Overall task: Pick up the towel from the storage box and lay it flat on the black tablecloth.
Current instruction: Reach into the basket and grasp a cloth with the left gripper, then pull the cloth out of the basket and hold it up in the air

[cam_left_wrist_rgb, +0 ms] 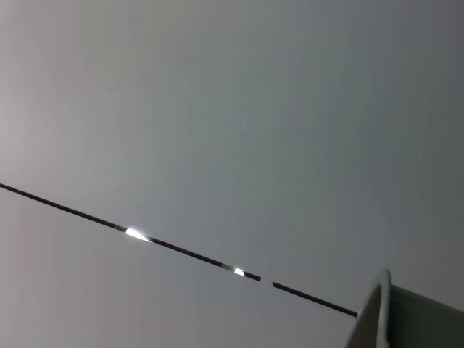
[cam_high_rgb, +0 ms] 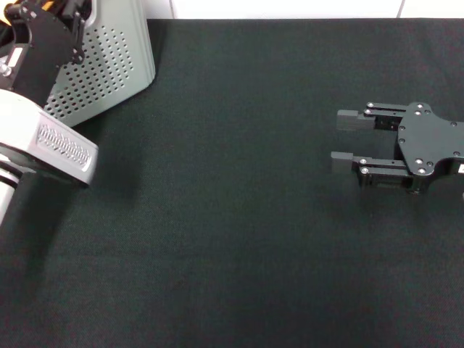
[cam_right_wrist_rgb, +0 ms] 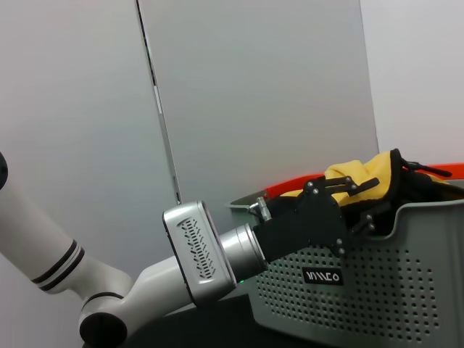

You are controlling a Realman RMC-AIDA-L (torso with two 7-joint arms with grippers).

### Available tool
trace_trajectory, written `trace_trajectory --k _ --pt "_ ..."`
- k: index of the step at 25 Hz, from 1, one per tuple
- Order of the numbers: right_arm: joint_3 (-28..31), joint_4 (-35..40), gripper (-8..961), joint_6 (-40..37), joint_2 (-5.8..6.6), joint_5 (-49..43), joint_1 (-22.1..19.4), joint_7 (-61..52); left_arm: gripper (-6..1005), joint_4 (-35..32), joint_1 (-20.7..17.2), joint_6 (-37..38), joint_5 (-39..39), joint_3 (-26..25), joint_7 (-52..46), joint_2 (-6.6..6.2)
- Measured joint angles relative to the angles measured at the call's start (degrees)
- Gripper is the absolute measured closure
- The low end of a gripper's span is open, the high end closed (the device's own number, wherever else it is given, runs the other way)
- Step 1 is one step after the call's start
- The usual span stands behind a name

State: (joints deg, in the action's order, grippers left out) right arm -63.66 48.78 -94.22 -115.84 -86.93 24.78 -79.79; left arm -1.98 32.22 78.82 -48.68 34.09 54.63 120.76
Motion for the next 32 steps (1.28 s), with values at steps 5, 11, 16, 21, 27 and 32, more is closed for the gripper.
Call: trace_trajectory --k 5,11,16,21,27,32 --pt "-0.02 0.0 297 0.0 0.0 0.0 0.0 0.03 753 0.07 0.11 -0.21 0.85 0.01 0.09 0.0" --pt "-0.07 0.0 298 0.0 0.0 0.0 0.0 0.06 817 1.31 0.12 0.31 1.17 0.02 -0.18 0.0" --pt "-0.16 0.0 298 0.0 0.0 0.0 0.0 0.07 899 3.34 0.12 3.49 3.04 0.01 -0.78 0.0" --pt "-0.03 0.0 298 -0.39 0.09 0.01 0.0 0.07 974 5.68 0.18 11.36 3.52 0.05 -11.43 0.0" --pt "0.23 -0.01 298 -0.85 0.17 -0.01 -0.12 0.08 977 4.71 -1.52 17.79 -0.79 0.52 -37.91 -0.43" --pt "0.29 -0.54 298 -0.93 0.18 -0.01 -0.26 0.08 980 -5.31 -5.22 19.21 -8.45 0.54 -68.72 -0.68"
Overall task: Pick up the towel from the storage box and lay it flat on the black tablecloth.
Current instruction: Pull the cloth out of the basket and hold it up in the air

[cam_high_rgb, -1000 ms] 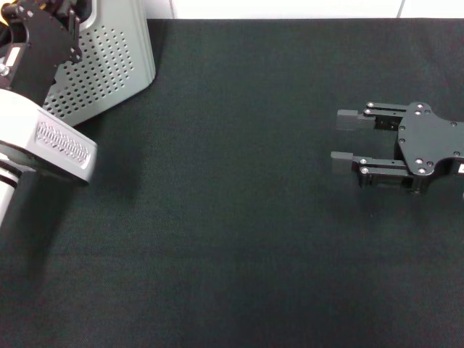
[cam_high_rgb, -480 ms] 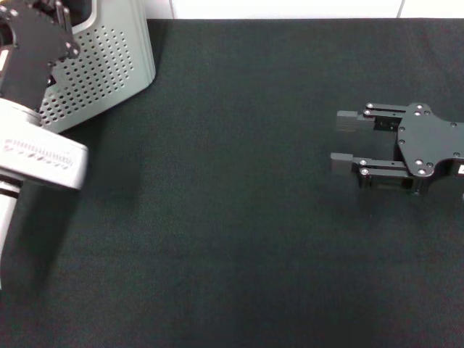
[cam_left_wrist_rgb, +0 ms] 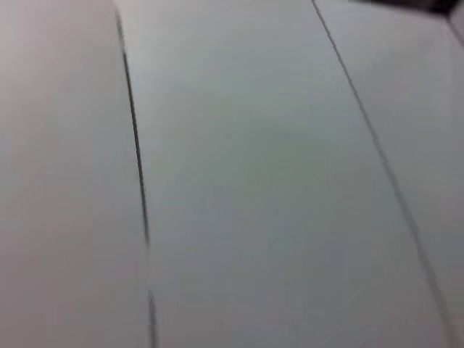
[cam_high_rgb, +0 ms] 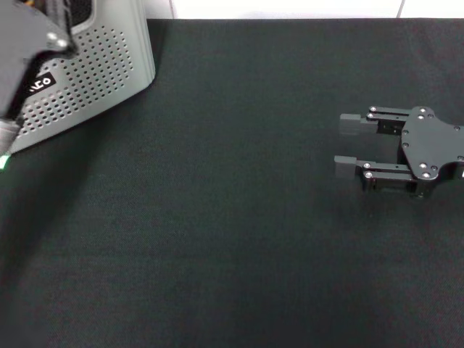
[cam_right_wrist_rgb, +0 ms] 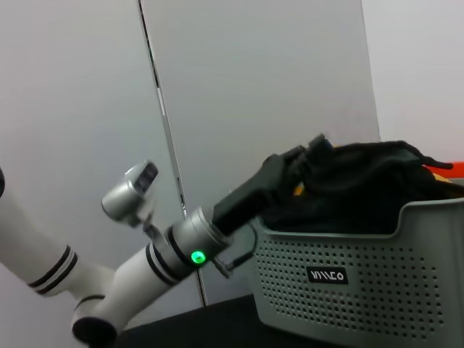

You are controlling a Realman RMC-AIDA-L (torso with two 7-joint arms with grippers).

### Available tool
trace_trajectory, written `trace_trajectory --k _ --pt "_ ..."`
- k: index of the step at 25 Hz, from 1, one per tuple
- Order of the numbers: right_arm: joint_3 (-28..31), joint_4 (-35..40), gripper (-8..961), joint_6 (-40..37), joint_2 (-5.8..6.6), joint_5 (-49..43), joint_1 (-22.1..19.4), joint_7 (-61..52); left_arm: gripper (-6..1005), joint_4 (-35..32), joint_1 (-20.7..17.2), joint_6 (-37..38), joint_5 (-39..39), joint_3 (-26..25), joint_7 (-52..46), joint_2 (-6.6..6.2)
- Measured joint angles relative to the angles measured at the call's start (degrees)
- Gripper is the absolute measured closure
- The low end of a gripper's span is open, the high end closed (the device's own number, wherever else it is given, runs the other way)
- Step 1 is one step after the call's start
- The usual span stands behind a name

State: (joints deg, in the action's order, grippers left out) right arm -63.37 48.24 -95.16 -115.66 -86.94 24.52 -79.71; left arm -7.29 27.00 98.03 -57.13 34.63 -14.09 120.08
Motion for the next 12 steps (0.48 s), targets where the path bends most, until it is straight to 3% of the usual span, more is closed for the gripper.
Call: trace_trajectory --k 7,12 --pt "0.08 -0.96 299 -0.14 0.08 0.05 0.06 1.39 980 -16.26 -4.5 5.86 -7.45 0.08 -37.5 -0.19" --pt "0.09 -1.06 299 -0.14 0.09 0.09 0.08 1.51 980 -22.97 -5.36 11.89 -7.56 0.09 -55.21 -0.38"
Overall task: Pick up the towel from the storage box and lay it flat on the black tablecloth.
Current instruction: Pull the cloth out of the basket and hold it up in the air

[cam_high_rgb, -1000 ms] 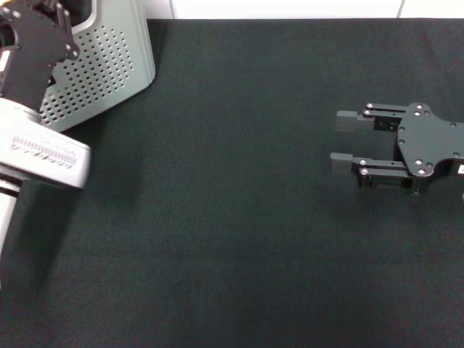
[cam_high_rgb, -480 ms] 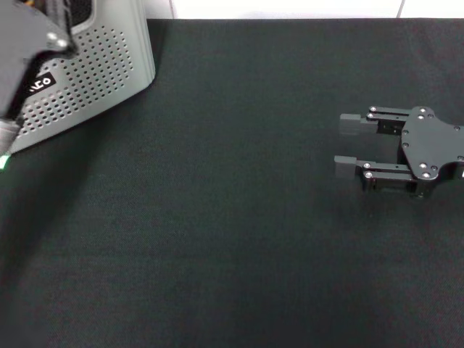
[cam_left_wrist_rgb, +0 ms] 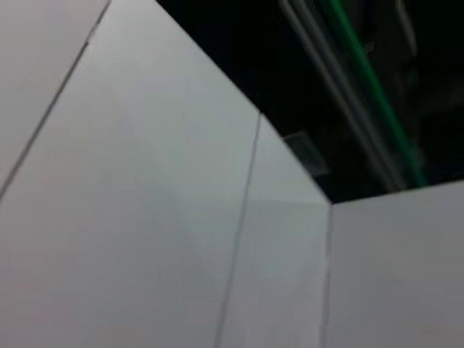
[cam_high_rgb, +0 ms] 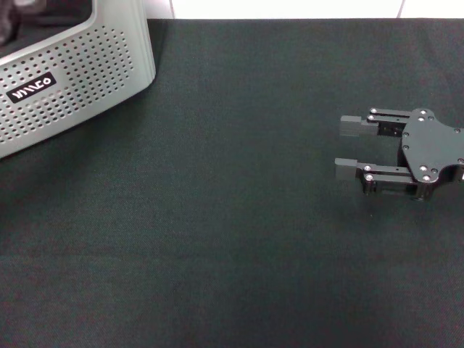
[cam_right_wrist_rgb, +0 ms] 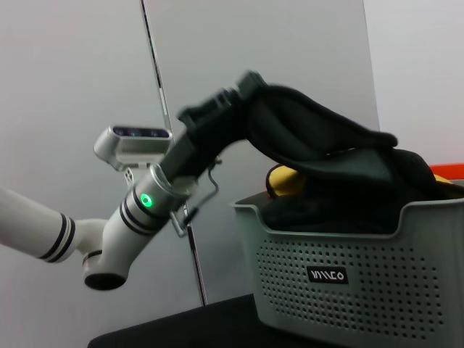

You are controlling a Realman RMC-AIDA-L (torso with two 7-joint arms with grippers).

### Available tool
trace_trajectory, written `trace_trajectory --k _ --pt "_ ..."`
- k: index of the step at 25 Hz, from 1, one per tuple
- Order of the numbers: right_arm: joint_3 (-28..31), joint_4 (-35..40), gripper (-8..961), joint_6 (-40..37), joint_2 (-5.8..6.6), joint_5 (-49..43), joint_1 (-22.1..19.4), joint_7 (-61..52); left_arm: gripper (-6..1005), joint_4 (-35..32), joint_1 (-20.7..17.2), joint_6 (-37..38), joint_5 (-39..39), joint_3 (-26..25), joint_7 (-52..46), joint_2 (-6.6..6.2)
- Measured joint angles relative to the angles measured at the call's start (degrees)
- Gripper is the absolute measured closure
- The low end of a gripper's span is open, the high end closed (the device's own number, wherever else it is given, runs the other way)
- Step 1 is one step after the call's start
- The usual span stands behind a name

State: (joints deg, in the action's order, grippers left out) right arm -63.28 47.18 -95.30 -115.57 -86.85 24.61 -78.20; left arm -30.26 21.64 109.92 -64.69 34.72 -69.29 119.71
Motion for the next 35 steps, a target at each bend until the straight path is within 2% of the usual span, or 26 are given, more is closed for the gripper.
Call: trace_trajectory --k 8,14,16,20,23,35 --pt "0.0 0.0 299 -0.42 0.0 0.02 0.09 0.61 981 -6.44 0.52 4.08 1.27 0.0 -21.82 -0.17" --pt "0.07 0.06 299 -1.0 0.03 0.61 0.39 0.94 981 -9.34 2.18 5.88 1.77 0.39 -32.76 -0.23" --pt "0.09 0.28 299 -1.16 0.07 0.89 0.48 1.21 981 -9.82 2.7 6.37 3.41 2.26 -35.74 -0.56" --pt "0.09 0.59 299 -1.22 0.09 1.64 0.67 1.57 981 -10.93 2.94 6.38 8.83 8.2 -39.11 -1.72" --pt "0.09 0.7 300 -1.75 0.09 2.95 0.8 2.09 981 -12.49 2.87 6.37 12.03 10.61 -40.92 -1.96" --pt "0.4 0.91 300 -7.51 0.09 9.72 2.81 4.64 980 -13.13 2.14 6.31 12.51 11.93 -41.99 -1.62"
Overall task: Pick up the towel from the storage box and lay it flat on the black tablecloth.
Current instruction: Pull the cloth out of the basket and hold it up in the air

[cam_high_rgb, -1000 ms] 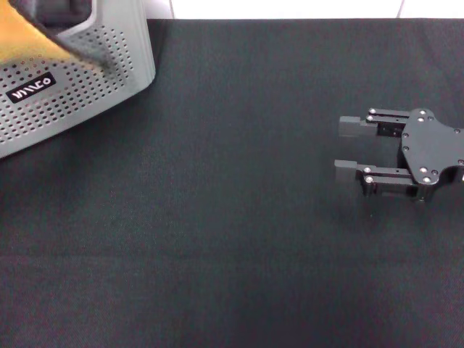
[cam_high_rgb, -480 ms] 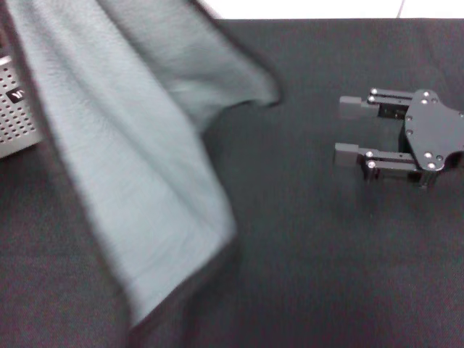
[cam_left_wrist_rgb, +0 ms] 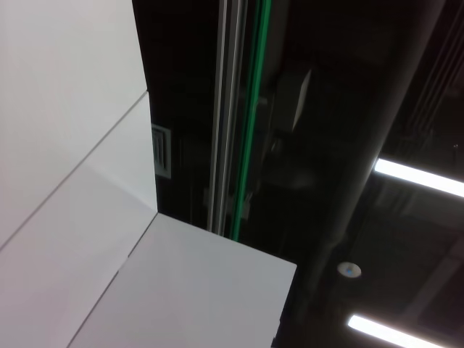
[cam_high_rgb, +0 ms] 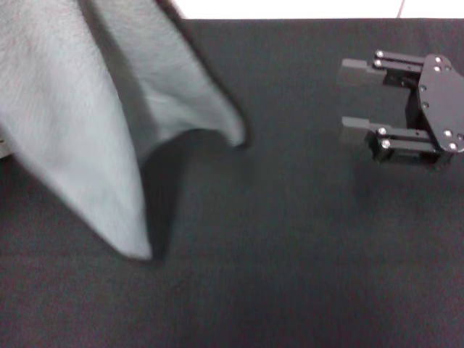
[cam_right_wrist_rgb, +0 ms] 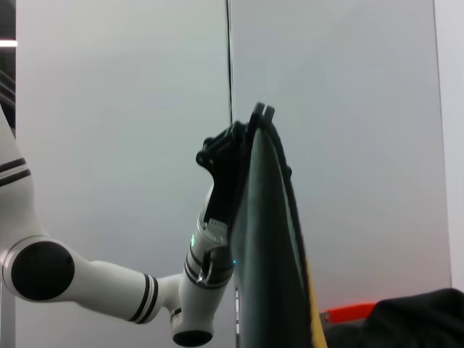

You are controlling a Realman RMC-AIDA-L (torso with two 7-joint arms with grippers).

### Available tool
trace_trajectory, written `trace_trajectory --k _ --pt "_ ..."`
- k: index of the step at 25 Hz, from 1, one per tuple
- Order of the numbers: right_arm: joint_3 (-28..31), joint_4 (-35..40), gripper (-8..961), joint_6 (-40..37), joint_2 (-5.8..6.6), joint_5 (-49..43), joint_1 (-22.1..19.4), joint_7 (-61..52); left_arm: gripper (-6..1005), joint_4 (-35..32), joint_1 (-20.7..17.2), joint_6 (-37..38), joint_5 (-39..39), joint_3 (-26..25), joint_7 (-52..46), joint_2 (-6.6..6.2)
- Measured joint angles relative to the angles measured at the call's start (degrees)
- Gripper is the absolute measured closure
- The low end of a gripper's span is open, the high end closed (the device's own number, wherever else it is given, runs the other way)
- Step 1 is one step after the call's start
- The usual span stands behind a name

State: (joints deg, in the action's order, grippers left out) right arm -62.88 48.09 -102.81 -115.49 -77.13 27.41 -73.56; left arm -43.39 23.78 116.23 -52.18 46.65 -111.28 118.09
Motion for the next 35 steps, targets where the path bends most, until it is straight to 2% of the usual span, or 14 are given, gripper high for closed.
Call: trace_trajectory --k 6,14,24,30,35 --pt "0.11 -0.66 300 0.34 -0.07 0.03 2.04 0.43 980 -0.18 -0.15 0.09 -0.09 2.03 0.2 -0.35" --pt "-0.73 -1.7 300 1.14 -0.55 0.19 3.73 1.1 981 -0.07 0.23 0.12 0.37 2.11 0.15 -0.24" --pt "-7.76 -4.07 301 1.57 -0.68 5.23 6.75 2.37 981 1.17 0.75 0.06 1.06 2.14 1.78 0.2" --pt "-10.81 -8.92 301 6.52 -0.71 8.03 10.04 5.3 980 1.3 1.34 0.04 1.41 2.08 1.95 0.76" --pt "-12.67 -9.42 301 8.51 -0.7 9.23 10.75 5.74 980 1.3 1.68 0.04 1.86 2.05 2.38 1.02"
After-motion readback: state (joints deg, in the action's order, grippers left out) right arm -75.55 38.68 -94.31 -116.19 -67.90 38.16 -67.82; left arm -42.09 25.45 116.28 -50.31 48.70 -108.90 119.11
